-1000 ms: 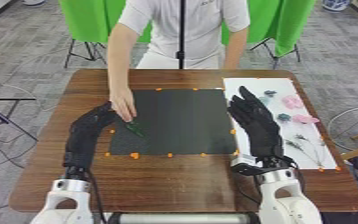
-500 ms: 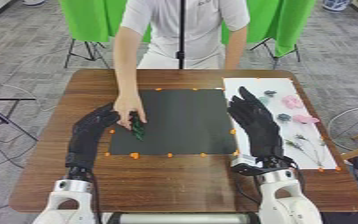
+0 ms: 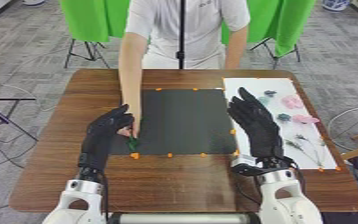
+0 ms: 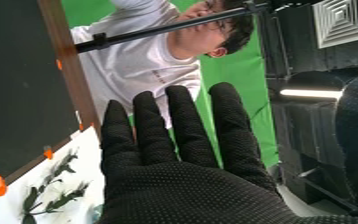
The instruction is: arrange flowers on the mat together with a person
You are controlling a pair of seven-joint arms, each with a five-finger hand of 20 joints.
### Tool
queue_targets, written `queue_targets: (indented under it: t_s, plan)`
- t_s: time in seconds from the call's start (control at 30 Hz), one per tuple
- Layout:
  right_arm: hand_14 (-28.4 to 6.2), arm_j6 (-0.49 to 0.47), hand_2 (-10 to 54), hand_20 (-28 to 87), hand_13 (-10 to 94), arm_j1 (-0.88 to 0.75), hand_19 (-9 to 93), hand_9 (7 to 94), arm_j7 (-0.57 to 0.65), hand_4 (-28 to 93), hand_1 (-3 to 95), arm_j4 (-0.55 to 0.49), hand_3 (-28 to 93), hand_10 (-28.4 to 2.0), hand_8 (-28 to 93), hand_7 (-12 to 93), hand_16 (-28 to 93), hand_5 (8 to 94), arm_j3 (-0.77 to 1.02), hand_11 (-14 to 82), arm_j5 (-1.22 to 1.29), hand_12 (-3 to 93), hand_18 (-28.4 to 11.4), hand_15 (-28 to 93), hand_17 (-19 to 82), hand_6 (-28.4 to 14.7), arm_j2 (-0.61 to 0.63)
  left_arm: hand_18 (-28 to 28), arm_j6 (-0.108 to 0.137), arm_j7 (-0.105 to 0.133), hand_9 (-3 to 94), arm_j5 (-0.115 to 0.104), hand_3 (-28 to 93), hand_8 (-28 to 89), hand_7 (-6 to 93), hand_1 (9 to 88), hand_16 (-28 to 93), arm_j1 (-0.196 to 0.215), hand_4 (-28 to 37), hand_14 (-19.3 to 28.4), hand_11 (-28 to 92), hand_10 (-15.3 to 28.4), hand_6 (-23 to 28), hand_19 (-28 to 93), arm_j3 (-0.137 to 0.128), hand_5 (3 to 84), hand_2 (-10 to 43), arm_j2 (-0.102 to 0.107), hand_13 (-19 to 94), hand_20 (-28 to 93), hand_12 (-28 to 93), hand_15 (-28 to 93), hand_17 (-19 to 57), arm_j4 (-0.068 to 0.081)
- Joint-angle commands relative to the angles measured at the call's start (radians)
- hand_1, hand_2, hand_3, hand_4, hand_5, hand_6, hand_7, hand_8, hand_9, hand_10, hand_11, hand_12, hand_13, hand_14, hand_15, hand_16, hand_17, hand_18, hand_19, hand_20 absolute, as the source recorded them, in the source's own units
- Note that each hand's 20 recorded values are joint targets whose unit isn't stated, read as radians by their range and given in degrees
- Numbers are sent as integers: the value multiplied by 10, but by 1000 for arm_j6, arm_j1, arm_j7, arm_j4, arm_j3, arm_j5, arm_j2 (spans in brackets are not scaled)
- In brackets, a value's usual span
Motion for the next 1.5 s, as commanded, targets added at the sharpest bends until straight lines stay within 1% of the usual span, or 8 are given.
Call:
queue_targets:
  t_s: [0.03,0.37,0.63,0.83,0.97,1.1,1.27,1.5]
  plan:
    - [-153,-5,-29,229,247,-8,74,346,2,-168,129,-8,749,-153,-79,101,210,336,1,26,-4,124,-130,38,121,-23,-2,125,-6,-13,452,-10,639,-60,127,267,42,8,-177,172,206,133,36,109,6,474,-27,0,367,191,152,178,66,6]
    - [-153,-6,-28,229,248,-5,75,346,1,-167,130,-8,747,-153,-79,100,210,335,-1,26,-6,124,-130,39,121,-23,0,125,2,-11,452,-16,640,-60,127,266,43,3,-178,172,205,134,37,108,-6,475,-27,-4,367,190,152,177,66,10]
    - [-146,-7,-31,228,252,-7,64,349,-13,-168,132,-9,748,-154,-79,100,208,337,12,28,-5,126,-118,40,129,-24,15,125,50,3,452,-25,638,-60,127,267,44,17,-179,171,205,134,36,108,-58,474,-26,-10,368,191,153,178,65,15]
    - [-160,117,-75,218,307,-15,93,381,-95,-213,128,-48,710,-155,-82,106,201,352,60,37,-41,135,-191,68,180,-33,96,125,57,4,454,-29,638,-60,129,267,44,31,-179,172,208,133,36,109,-74,475,-26,-6,369,191,153,181,65,10]
    - [-160,280,-95,304,438,-32,208,472,-70,-227,202,-116,685,-147,-87,96,168,422,138,68,-165,136,-191,129,305,-80,168,124,60,2,455,-29,642,-60,130,266,44,41,-178,171,209,133,35,107,-78,475,-27,-7,370,190,153,182,65,5]
    - [-144,351,-95,433,599,-46,376,580,93,-276,266,-168,679,-162,-89,114,184,522,221,113,-390,149,-163,171,410,-83,253,125,65,-1,454,-28,641,-61,132,265,43,45,-178,172,208,133,35,107,-84,475,-28,-2,370,190,152,182,65,1]
    - [-120,264,-95,433,709,-80,601,682,242,-283,347,-183,576,-164,-92,130,204,603,319,146,-677,166,-156,265,451,-69,330,125,58,-7,453,-15,642,-61,131,265,43,43,-180,172,209,134,35,107,-88,475,-29,-4,370,190,153,182,65,-3]
    - [-77,189,-95,374,850,-122,755,802,336,-282,423,-172,531,-138,-101,151,230,711,354,160,-1004,166,-127,314,557,-28,392,124,72,-6,454,-20,641,-61,129,265,43,47,-179,171,208,134,37,106,-89,475,-28,6,370,190,153,183,65,-8]
